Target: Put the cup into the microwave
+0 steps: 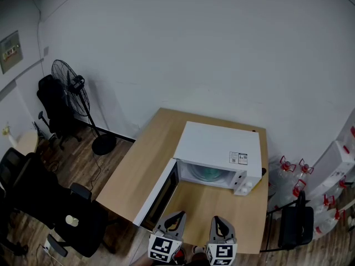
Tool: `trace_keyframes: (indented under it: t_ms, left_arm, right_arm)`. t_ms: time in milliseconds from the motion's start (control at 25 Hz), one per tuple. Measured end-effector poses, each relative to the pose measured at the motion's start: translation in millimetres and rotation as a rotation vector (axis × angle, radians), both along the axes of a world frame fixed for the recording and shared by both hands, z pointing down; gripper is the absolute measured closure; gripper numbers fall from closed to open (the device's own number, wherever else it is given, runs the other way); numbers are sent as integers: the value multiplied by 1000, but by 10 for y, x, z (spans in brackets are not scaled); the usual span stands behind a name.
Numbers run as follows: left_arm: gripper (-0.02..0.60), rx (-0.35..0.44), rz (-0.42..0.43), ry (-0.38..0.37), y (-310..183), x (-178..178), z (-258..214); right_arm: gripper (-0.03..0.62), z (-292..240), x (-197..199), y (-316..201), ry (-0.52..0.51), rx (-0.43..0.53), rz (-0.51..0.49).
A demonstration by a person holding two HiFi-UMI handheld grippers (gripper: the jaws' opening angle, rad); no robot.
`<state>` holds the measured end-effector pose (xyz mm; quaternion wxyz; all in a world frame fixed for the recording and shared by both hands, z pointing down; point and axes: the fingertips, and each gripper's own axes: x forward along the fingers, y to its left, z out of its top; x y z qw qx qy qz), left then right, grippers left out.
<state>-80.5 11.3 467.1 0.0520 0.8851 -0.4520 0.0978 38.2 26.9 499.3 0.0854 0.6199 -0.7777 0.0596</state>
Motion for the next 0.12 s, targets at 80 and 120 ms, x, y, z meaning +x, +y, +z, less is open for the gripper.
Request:
trace_keyframes:
  t_ms: [80,120]
  left_arm:
    - [558,2,1,0,-5,6,-4]
    - [558,3,2,0,-8,9,-4]
  right_arm:
    - [577,-2,-2,-9,0,1,-2]
    - [577,-2,-2,-13,1,1,-3]
